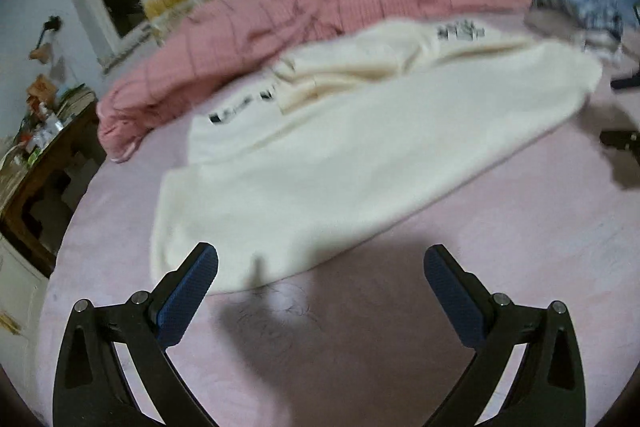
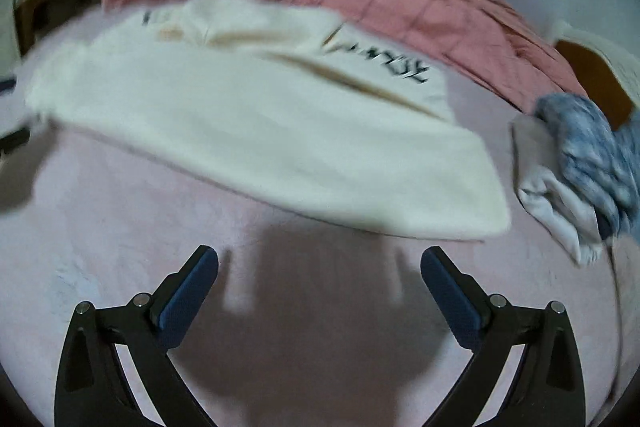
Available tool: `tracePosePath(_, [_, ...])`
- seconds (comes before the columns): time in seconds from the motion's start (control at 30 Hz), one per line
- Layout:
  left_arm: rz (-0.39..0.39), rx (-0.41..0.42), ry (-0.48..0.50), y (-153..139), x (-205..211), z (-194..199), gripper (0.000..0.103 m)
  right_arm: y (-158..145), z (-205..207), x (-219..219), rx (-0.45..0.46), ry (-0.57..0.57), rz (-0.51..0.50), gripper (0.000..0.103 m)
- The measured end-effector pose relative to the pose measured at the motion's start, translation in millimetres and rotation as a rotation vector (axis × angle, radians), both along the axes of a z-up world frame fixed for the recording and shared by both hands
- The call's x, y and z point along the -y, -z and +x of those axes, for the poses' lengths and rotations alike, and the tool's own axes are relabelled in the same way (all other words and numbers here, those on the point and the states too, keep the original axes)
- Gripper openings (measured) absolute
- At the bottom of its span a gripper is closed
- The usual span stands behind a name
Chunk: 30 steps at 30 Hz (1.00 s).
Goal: Fold large clothes
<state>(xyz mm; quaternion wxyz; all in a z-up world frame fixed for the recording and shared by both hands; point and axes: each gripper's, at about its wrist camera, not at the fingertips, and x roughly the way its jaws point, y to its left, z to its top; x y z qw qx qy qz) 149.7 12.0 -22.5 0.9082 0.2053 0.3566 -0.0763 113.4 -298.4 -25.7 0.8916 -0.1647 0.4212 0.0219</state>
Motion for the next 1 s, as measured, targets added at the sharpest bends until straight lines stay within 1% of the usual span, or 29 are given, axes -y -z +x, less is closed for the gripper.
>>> tracePosePath(0.07, [0.081,-0.037,0.015,19,4,8,0.103,10,12,-7,-0.020,-0.005,-0.096,0.102])
tracePosePath(0.1, [0.111,-0.042,0.030,26,3,11,0.103,14,19,-9,-0.021,0.004,-0.143,0.102])
tracePosePath(0.17, [0.098,-0.040,0.029,29,-8,17,0.102,13,30,-7,-0.018,0.021,-0.153,0.102])
tracePosePath(0.2, [0.112,-0.032,0.008,28,-12,23,0.100,14,36,-5,-0.014,0.031,-0.167,0.102])
tracePosePath(0.23, [0.160,-0.004,-0.027,31,-16,31,0.096,15,41,-4,-0.005,0.039,-0.185,0.102])
tracePosePath(0.27, [0.206,0.017,-0.057,36,-20,41,0.096,17,48,-1,0.015,0.046,-0.202,0.102])
tracePosePath(0.3, [0.201,0.016,-0.066,38,-25,49,0.096,17,55,0,0.029,0.050,-0.204,0.102])
tracePosePath(0.33, [0.149,0.003,-0.059,37,-31,55,0.089,17,61,1,0.049,0.054,-0.201,0.096])
tracePosePath(0.37, [0.108,-0.009,-0.041,35,-35,57,0.071,18,64,3,0.073,0.050,-0.190,0.089])
tracePosePath(0.4, [0.076,-0.021,-0.010,34,-37,58,0.058,19,67,6,0.088,0.035,-0.165,0.067])
tracePosePath(0.43, [0.065,-0.028,0.030,35,-35,55,0.031,19,70,8,0.082,0.026,-0.142,0.054])
tracePosePath(0.47, [0.093,-0.018,0.045,36,-31,52,0.023,20,70,9,0.080,0.030,-0.141,0.049])
tracePosePath(0.5, [0.127,0.004,0.050,37,-27,47,0.018,19,68,8,0.096,0.037,-0.157,0.031])
tracePosePath(0.53, [0.146,0.028,0.057,35,-23,43,0.013,18,66,5,0.114,0.046,-0.178,0.017])
tracePosePath(0.57, [0.158,0.055,0.059,32,-21,37,0.012,18,64,3,0.128,0.051,-0.192,0.014])
tracePosePath(0.6, [0.153,0.070,0.054,27,-22,32,0.011,16,59,1,0.152,0.057,-0.203,0.011])
tracePosePath(0.7, [0.070,0.105,0.031,4,-34,14,0.011,4,36,0,0.212,0.064,-0.179,0.010])
tracePosePath(0.77, [0.023,0.126,0.030,-11,-40,-9,0.011,-4,14,-1,0.224,0.065,-0.148,0.010])
tracePosePath(0.87, [-0.044,0.112,0.040,-22,-51,-51,0.011,-10,-26,1,0.239,0.060,-0.112,0.010])
tracePosePath(1.0, [-0.105,0.103,0.041,-26,-60,-109,0.011,-16,-86,8,0.213,0.060,-0.025,0.010])
